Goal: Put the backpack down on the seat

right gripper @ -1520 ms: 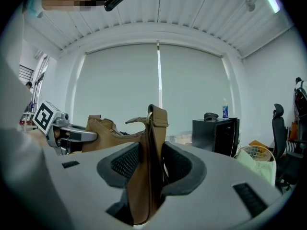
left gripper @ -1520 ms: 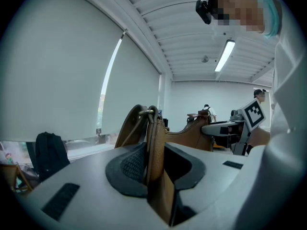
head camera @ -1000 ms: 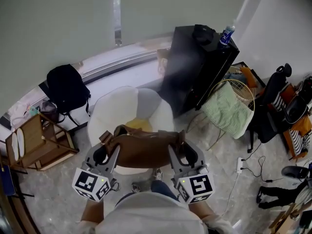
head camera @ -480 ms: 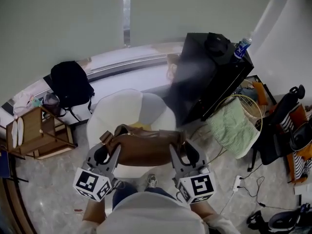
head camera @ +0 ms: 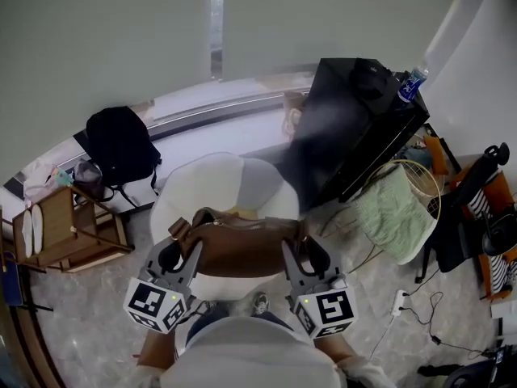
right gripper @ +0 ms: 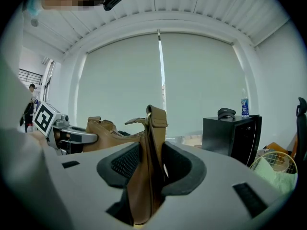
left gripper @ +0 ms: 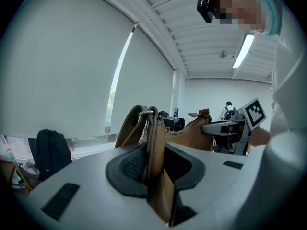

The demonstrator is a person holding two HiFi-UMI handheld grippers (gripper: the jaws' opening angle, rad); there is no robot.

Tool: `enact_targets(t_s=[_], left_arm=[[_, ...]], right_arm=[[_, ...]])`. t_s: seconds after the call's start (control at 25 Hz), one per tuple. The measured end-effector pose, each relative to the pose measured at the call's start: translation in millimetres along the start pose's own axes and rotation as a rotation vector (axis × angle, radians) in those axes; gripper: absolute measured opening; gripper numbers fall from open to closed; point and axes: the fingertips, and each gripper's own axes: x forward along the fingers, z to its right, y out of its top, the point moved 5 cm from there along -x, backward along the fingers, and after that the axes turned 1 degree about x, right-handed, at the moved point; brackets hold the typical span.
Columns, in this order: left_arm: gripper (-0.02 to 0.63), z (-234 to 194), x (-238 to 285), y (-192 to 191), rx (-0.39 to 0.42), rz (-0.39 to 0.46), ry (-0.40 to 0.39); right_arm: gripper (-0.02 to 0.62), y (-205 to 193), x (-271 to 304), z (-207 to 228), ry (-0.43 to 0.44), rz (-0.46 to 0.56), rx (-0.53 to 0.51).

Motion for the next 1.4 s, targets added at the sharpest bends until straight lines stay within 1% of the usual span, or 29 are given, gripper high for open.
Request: enact_targets(t_s=[0.12, 0.28, 0.36, 0.48, 0.56, 0.64, 0.8, 1.0, 1.2, 1.4], left_arm=[[0.104, -22, 2, 3, 0.011, -0.007, -0.044], [0.104, -46, 8, 6, 0.031, -0.005, -0.102], [0.104, -55, 13, 6, 0.038, -0.006, -0.117], [0.104, -63, 24, 4, 0.035, -0.015, -0.121], [0.104, -64, 34, 2, 0.031, -0.018, -0.116], [0.104, -64, 45, -1, 0.026, -0.015, -0.1], [0.104, -63, 70, -3, 0.011, -0.008, -0.043], [0.104, -62, 99, -5, -0.009, -0.005, 0.008], [0.104, -67, 133, -21, -0.03, -0.037, 0.023], [0.104, -75, 159, -44, -0.047, -0.071, 0.024]], right_arm=[[0.173, 0, 10, -14, -0.048, -0.012, 0.014], [0.173, 0, 25, -27, -0.118, 0.014, 0.015], [0.173, -1, 33, -30, -0.134, 0.018, 0.014], [0.173, -3, 43, -25, -0.134, 0.018, 0.008], [0.173, -5, 51, -16, -0.123, 0.007, 0.002], [0.173, -7, 59, -6, -0.106, -0.026, 0.003], [0.173, -8, 81, 21, -0.059, 0.01, -0.018], [0.173, -10, 103, 52, -0.012, -0.001, -0.026], [0.173, -27, 127, 79, 0.003, -0.03, -0.013], [0.173, -54, 149, 97, 0.004, -0.072, 0.006]])
